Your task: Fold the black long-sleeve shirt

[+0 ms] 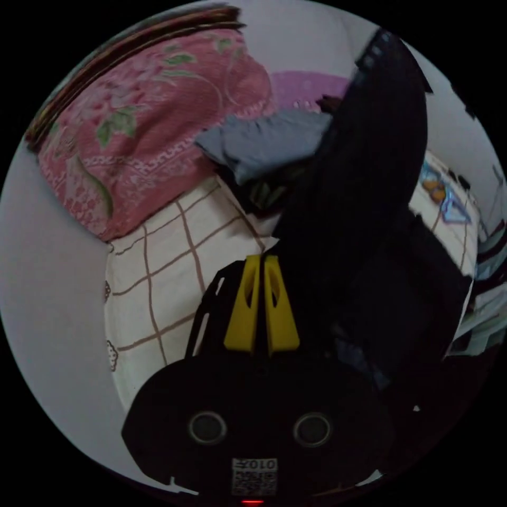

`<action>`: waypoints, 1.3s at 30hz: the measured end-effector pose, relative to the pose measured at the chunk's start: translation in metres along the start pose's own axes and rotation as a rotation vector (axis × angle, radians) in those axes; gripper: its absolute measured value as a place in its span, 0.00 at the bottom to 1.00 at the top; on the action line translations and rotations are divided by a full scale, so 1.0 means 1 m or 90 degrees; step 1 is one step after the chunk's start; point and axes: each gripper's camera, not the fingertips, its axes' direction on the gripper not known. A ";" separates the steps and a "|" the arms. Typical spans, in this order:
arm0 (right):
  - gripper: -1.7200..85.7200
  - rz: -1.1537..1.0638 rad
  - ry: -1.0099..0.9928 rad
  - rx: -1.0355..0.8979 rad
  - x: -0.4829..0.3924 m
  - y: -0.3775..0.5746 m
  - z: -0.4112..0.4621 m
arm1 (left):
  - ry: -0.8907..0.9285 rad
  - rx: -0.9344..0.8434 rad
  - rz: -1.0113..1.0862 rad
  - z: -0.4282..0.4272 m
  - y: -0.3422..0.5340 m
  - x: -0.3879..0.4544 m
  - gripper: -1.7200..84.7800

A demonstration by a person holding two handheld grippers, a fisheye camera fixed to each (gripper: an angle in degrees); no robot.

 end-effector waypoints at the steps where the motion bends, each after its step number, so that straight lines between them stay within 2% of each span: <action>1: 0.04 -0.004 0.007 -0.002 -0.004 -0.013 0.005 | 0.005 0.015 -0.032 -0.009 -0.001 -0.013 0.02; 7: 0.04 -0.058 0.033 0.002 -0.023 -0.090 0.048 | 0.035 0.043 -0.137 -0.033 -0.007 -0.068 0.02; 12: 0.04 -0.134 -0.007 0.045 -0.063 -0.132 0.079 | 0.040 0.049 -0.230 -0.033 0.005 -0.098 0.02; 14: 0.04 -0.155 0.021 0.028 -0.074 -0.142 0.093 | 0.098 0.042 -0.277 -0.026 0.014 -0.114 0.02; 17: 0.04 -0.133 0.066 -0.024 -0.073 -0.151 0.121 | 0.112 0.026 -0.267 -0.021 0.016 -0.119 0.02; 23: 0.04 -0.096 0.074 -0.032 -0.051 -0.160 0.141 | 0.139 0.057 -0.235 -0.023 0.012 -0.128 0.02; 29: 0.05 -0.127 0.167 -0.040 -0.029 -0.173 0.173 | 0.223 0.116 -0.295 -0.024 0.013 -0.148 0.02; 34: 0.09 -0.113 0.178 -0.237 0.030 -0.151 0.241 | 0.207 0.045 -0.326 -0.004 0.007 -0.142 0.02; 36: 0.11 -0.100 0.156 -0.214 0.048 -0.132 0.235 | 0.216 0.024 -0.340 0.008 0.010 -0.139 0.02; 39: 0.12 -0.090 0.122 -0.156 0.073 -0.089 0.204 | 0.233 0.059 -0.359 0.013 0.019 -0.134 0.03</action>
